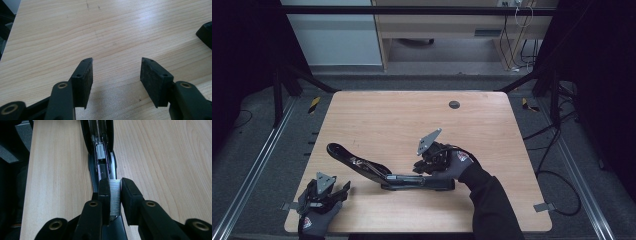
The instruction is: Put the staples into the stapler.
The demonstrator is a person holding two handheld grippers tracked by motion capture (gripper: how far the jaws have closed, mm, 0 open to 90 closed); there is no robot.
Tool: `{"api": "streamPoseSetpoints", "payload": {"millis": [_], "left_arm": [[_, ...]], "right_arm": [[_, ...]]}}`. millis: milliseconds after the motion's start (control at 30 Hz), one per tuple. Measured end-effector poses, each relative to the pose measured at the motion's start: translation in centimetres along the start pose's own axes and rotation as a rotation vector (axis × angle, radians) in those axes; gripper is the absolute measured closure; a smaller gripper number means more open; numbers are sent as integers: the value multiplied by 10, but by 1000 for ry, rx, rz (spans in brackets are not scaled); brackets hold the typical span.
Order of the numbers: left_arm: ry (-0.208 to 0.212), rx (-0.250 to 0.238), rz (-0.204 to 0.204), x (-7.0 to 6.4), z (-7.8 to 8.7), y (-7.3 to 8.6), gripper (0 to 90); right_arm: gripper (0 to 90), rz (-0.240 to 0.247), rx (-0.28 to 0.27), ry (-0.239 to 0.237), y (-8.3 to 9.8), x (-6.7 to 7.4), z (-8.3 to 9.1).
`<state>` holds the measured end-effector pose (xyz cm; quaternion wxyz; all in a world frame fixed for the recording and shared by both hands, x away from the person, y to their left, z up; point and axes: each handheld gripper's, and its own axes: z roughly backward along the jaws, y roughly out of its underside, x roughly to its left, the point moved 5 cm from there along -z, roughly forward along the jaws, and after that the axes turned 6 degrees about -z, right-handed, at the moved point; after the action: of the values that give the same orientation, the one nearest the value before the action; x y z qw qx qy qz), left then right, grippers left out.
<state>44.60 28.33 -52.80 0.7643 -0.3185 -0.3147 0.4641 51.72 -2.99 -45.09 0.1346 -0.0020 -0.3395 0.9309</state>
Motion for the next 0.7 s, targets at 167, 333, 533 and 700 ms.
{"api": "streamPoseSetpoints", "payload": {"millis": [167,333,533,700], "left_arm": [[1,0,0,0,0,0,432],[2,3,-2,0,0,0,432],[0,3,-2,0,0,0,432],[0,3,-3,0,0,0,432]], "right_arm": [[782,6,14,-4,0,1,-3],[781,23,19,-18,0,3,-6],[781,30,24,-33,1,4,-11],[781,30,40,-30,2,3,-15]]}}
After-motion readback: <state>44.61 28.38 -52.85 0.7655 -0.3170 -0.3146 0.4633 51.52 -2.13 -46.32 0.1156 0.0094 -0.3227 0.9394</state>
